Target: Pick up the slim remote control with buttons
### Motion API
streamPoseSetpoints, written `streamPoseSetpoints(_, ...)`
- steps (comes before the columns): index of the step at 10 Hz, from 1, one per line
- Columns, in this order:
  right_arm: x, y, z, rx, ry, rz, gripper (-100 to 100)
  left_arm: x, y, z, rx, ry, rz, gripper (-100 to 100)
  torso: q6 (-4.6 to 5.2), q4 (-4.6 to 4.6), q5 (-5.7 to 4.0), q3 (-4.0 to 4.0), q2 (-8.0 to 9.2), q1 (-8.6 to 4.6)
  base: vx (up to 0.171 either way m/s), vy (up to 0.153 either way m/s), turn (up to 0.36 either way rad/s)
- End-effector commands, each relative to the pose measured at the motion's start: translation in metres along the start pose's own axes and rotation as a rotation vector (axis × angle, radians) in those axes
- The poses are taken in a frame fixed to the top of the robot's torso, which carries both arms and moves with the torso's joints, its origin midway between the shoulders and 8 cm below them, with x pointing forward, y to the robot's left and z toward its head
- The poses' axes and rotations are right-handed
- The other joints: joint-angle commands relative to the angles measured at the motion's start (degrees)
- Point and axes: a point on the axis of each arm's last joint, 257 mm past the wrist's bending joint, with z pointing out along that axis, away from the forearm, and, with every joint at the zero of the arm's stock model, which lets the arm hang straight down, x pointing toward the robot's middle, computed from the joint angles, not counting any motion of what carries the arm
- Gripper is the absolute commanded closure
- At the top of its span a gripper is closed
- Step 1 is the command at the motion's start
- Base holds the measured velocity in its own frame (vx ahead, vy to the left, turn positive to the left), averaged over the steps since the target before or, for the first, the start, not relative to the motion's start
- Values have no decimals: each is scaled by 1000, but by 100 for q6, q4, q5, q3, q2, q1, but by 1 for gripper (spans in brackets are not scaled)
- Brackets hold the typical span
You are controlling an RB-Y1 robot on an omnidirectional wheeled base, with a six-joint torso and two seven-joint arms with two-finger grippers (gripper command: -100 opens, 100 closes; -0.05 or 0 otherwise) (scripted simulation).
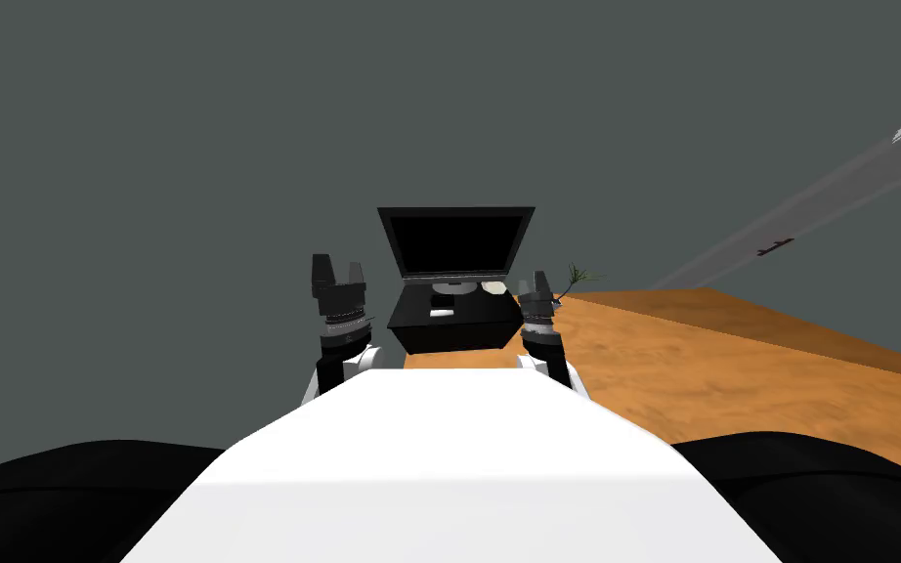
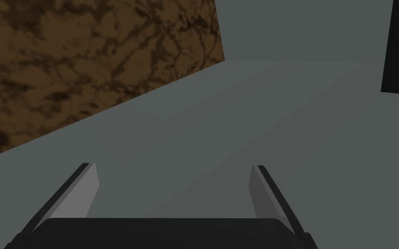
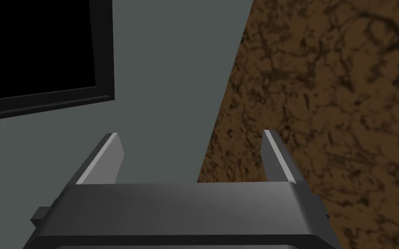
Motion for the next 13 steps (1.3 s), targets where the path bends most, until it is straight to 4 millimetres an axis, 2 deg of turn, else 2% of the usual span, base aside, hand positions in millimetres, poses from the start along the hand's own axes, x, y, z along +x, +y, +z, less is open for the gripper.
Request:
streamPoseSetpoints(1,3,-13,-3,31,33,-23,-100,0,0,0,0,0,0,0,0,0,0,0,0,0,10,-21,244)
streamPoseSetpoints(3,6,-30,-9,75,71,-53,-100,0,0,0,0,0,0,0,-4,-1,-4,-3,-5,-22,13,-66,332)
streamPoseSetpoints(6,8,-68,-22,170,136,-106,-100,0,0,0,0,0,0,0,-3,-2,-7,-5,-8,-29,16,-70,355)
streamPoseSetpoints(7,8,-68,-22,169,142,-119,-100,0,0,0,0,0,0,0,-3,-2,-7,-6,-11,-32,17,-66,153)
streamPoseSetpoints(8,9,-83,-29,208,169,-143,-100,0,0,0,0,0,0,0,2,-3,-7,-7,-12,-27,16,-53,291)
streamPoseSetpoints(9,9,-83,-29,207,170,-146,-100,0,0,0,0,0,0,0,-3,-3,-6,-8,-13,-24,6,-39,172)
streamPoseSetpoints(11,8,-115,-45,294,224,-187,-100,0,0,0,0,0,0,0,-1,-2,-4,-6,-10,-17,11,-51,325)
streamPoseSetpoints(12,8,-115,-45,292,232,-207,-100,0,0,0,0,0,0,0,-2,-3,-5,-8,-13,-25,15,-60,333)
streamPoseSetpoints(13,7,-133,-55,339,264,-231,-100,0,0,0,0,0,0,0,0,-3,-6,-9,-15,-23,1,-55,440)
